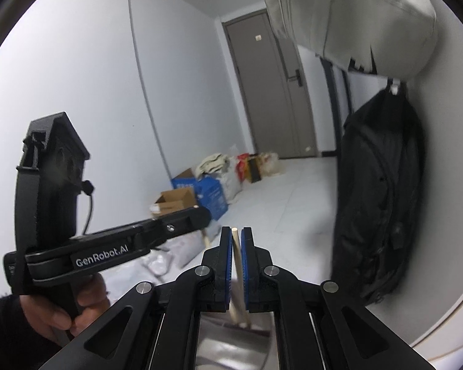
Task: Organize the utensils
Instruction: 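Carry both chopsticks over the white holder and open both grippers, then withdraw both grippers from the holder and move back to the pile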
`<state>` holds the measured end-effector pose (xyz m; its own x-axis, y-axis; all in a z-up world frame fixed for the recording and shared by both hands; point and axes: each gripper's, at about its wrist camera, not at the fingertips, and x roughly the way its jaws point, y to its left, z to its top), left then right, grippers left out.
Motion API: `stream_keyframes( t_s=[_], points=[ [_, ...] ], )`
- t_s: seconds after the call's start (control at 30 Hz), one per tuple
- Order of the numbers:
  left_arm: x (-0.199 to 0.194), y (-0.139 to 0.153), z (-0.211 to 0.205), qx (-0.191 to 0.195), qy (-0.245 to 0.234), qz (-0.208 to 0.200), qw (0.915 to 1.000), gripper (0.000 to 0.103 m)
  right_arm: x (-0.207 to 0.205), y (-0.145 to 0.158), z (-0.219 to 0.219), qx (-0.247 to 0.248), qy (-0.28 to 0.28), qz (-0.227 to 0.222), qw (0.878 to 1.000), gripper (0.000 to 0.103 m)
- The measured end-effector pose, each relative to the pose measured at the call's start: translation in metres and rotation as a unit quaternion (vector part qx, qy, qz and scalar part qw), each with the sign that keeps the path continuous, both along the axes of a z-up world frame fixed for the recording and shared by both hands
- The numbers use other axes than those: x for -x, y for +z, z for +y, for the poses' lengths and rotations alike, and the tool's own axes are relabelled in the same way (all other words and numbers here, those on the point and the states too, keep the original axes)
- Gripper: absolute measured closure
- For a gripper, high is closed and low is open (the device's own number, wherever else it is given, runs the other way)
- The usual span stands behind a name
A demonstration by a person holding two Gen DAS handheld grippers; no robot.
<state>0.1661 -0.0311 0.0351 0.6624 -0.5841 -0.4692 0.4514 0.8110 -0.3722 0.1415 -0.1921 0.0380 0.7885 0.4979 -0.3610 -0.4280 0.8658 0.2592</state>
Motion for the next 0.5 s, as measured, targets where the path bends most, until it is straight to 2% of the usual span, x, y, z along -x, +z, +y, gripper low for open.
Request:
stream_keyframes(
  t_s=[0.13,0.17,0.2,0.23,0.27,0.3,0.4,0.43,0.5],
  points=[
    [-0.003,0.001,-0.006,-0.017,-0.019,0.033,0.9991,0.091,0.007,-0.002,-0.009,-0.02,-0.006,0.016,1.0,0.092],
    [-0.002,0.004,-0.006,-0.021,-0.02,0.034,0.999,0.081,0.01,-0.003,-0.013,-0.025,-0.011,0.018,0.999,0.088],
    [0.001,0.006,-0.006,-0.023,-0.017,0.035,0.999,0.068,0.014,-0.004,-0.018,-0.032,-0.015,0.02,0.999,0.076],
    [0.005,0.008,-0.004,-0.022,-0.01,0.032,0.9992,0.064,0.02,-0.004,-0.024,-0.041,-0.018,0.02,0.999,0.067],
    [0.009,0.009,-0.002,-0.019,-0.004,0.028,0.9994,0.061,0.024,-0.004,-0.026,-0.045,-0.022,0.019,0.999,0.064],
    [0.013,0.011,0.0,-0.018,-0.001,0.028,0.9995,0.06,0.031,-0.004,-0.032,-0.054,-0.03,0.02,0.998,0.06],
    [0.026,0.015,0.002,-0.031,0.018,0.025,0.999,0.06,0.044,-0.004,-0.042,-0.059,-0.044,0.024,0.997,0.056],
    [0.029,0.016,0.004,-0.035,0.024,0.023,0.9988,0.06,0.05,-0.004,-0.045,-0.062,-0.048,0.025,0.997,0.05],
    [0.04,0.019,0.004,-0.038,0.031,0.018,0.9987,0.06,0.061,-0.002,-0.049,-0.066,-0.048,0.024,0.996,0.049]
  ],
)
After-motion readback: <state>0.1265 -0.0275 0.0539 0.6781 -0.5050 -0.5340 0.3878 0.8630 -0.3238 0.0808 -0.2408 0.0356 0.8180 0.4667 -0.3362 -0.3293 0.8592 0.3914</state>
